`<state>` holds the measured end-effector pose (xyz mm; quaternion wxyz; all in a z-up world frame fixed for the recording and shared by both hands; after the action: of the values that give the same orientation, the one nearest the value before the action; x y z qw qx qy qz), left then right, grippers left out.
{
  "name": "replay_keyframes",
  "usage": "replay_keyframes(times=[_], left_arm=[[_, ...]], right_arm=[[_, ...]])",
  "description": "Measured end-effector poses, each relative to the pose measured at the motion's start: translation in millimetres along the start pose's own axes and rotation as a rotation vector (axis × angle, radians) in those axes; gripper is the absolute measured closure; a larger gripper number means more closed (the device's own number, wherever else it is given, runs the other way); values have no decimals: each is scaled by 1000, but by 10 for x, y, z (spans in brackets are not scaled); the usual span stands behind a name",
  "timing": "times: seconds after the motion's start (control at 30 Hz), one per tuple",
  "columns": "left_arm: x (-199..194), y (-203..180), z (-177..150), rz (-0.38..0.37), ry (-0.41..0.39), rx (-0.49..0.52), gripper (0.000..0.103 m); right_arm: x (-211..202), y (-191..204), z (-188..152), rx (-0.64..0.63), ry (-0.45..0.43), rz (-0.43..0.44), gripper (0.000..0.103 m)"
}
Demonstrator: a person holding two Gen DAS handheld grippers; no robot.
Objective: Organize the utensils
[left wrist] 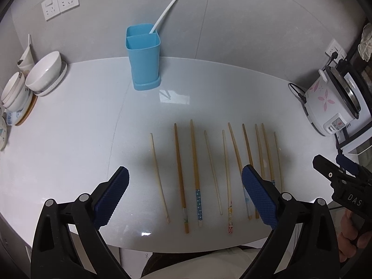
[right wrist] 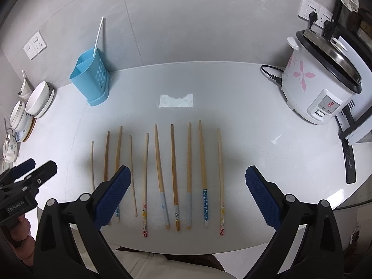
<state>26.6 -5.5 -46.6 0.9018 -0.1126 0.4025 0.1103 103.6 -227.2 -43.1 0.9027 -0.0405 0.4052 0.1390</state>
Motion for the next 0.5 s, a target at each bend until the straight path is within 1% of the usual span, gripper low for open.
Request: replay_keyframes(times=[0.17,0.33,0.4,0.5], left_arm=[[17,-3,-2,-8,-2,-1,7],[31,-22,-7,-1,4,11,7],[46,-29,-5,-2,8,17,7],[51,-28,5,2,3,21,7]], right_arm=[[-4,11,-3,-2,-2,-2,8],[-13,-3,3,3,-7,-9,8],[-24,-2,19,-10,-24,-29,8],[-38,4,38,-6,-32,-24,8]])
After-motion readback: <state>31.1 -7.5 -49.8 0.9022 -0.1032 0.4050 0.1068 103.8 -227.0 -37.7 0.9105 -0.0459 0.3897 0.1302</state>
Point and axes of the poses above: each gripper's, at about its wrist camera, not at the fingertips, and x roughly the way its jaws point, y to its left, z to its top, the point moved 5 cm from there along x, roughly the way its jaws point, and after that the axes turned 14 degrees about -y, right-handed, at the moved point
